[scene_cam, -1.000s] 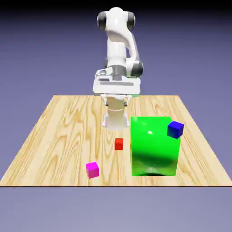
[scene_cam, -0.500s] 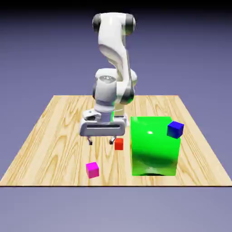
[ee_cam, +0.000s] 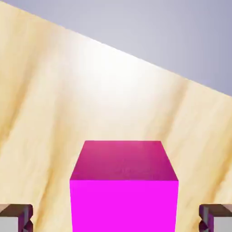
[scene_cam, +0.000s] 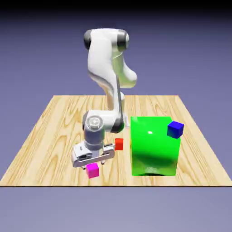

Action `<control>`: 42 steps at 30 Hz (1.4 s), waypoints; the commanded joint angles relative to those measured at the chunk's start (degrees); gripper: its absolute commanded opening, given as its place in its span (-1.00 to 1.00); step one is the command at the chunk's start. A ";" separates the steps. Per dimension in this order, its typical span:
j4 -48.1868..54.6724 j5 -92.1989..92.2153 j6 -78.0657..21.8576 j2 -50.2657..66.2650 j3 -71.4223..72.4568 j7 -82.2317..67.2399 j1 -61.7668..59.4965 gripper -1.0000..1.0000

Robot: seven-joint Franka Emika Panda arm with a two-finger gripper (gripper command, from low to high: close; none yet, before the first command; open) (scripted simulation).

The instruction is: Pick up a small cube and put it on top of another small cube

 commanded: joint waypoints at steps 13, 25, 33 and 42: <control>0.86 -6.88 -8.41 -6.46 14.52 4.63 -14.01 -1.00; 15.73 -10.57 -20.58 -11.75 16.58 -10.32 8.33 -1.00; 11.20 -13.61 -15.71 -18.92 28.85 -18.72 23.70 -1.00; -7.02 -8.47 -8.77 -26.86 42.13 -15.55 26.72 -1.00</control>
